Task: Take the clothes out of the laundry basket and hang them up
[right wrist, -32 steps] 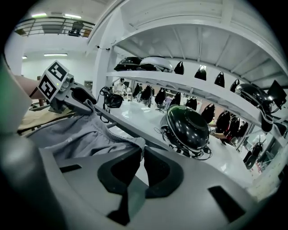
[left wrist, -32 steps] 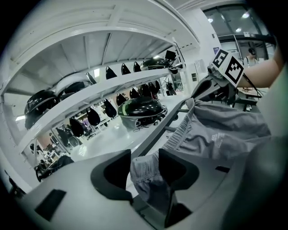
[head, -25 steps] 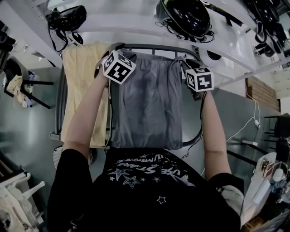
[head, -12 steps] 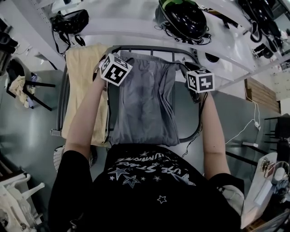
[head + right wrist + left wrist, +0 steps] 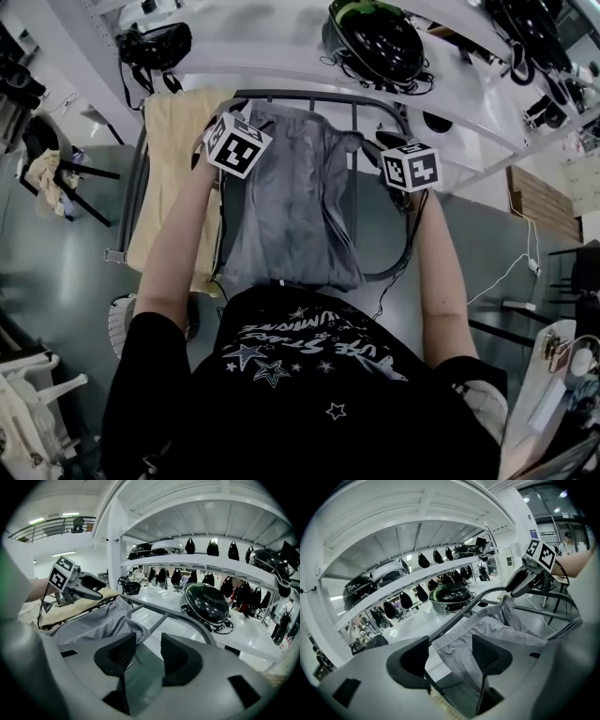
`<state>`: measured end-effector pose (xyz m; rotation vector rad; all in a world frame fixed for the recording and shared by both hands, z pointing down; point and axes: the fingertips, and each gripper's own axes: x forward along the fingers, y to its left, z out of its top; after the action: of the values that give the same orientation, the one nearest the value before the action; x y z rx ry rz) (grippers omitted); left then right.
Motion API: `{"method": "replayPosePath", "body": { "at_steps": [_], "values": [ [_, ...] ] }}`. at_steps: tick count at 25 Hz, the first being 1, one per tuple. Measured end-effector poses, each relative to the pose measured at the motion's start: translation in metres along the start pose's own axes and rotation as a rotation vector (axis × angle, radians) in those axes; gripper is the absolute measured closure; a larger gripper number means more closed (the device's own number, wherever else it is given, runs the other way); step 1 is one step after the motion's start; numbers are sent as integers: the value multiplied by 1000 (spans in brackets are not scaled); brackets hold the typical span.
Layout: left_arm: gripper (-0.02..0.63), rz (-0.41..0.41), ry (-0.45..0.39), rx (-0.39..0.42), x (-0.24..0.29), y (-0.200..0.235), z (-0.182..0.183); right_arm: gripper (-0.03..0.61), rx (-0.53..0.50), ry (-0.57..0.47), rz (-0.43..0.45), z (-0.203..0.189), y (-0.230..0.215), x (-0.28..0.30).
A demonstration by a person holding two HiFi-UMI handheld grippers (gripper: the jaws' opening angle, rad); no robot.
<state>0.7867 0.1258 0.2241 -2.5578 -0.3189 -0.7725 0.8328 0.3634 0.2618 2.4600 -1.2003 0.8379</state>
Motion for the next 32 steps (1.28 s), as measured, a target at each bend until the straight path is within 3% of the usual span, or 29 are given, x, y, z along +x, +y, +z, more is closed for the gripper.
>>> {"method": "replayPosePath", "body": {
  "at_steps": [7,18,27,32],
  "values": [
    [310,29,-15,-11,-26,-12,-2,383,-27,-25,35,-1,19,-14],
    [311,102,-78,-57,-82,-47,7,436,-51,-203,87,9,58,-79],
    [322,200,-90,-119,-137,-91,2,454,-102,-270,180,-7,82,-133],
    [366,289,-109,-175,-178,-114,-6,489,-101,-317,225,-12,94,-146]
  ]
}}
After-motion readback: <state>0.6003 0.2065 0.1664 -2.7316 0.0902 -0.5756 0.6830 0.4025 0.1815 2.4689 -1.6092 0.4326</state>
